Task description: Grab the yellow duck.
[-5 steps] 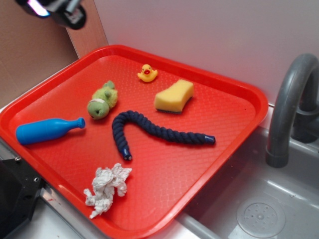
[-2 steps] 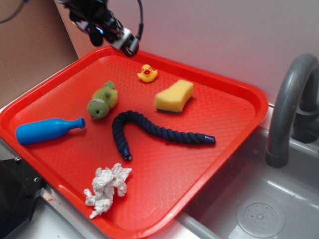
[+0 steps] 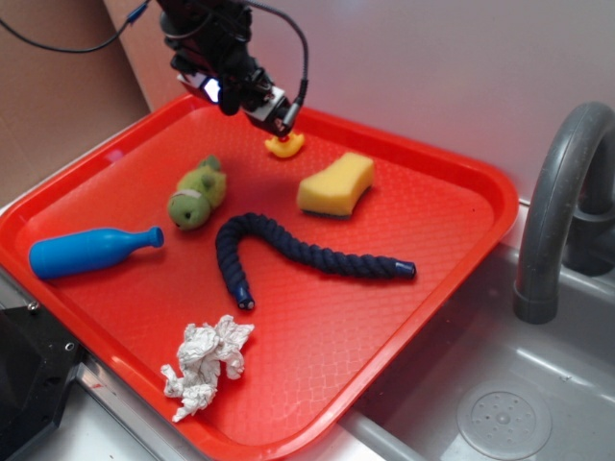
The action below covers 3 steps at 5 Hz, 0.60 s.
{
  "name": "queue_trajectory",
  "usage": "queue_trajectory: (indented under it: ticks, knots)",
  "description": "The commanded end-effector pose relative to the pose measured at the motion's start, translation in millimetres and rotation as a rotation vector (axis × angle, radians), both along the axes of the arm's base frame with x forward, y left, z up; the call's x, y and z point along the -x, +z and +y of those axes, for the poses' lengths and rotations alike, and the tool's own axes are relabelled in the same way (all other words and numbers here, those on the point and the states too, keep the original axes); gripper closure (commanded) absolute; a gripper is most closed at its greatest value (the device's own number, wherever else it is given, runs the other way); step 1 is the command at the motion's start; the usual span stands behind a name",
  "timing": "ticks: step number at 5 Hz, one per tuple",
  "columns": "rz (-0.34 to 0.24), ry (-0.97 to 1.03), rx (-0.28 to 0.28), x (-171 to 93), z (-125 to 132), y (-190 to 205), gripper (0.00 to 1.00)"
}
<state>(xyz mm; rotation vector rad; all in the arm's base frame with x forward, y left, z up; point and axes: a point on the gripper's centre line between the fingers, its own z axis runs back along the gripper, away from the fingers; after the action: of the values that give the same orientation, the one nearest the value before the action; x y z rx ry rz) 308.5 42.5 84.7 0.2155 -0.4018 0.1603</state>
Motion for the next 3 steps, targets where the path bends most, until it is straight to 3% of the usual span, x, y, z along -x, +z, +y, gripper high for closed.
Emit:
queue_trajectory:
  ticks: [1,2,3]
  knots:
    - [-0.078,0.062,0.082,-36.0,10.0,-7.2,0.0]
    - [-0.05,0.023,0.147,-46.8,-5.4,-30.6,0.0]
    - [-0.004,-0.006,0.19,-42.9,-9.1,-36.7,1.0]
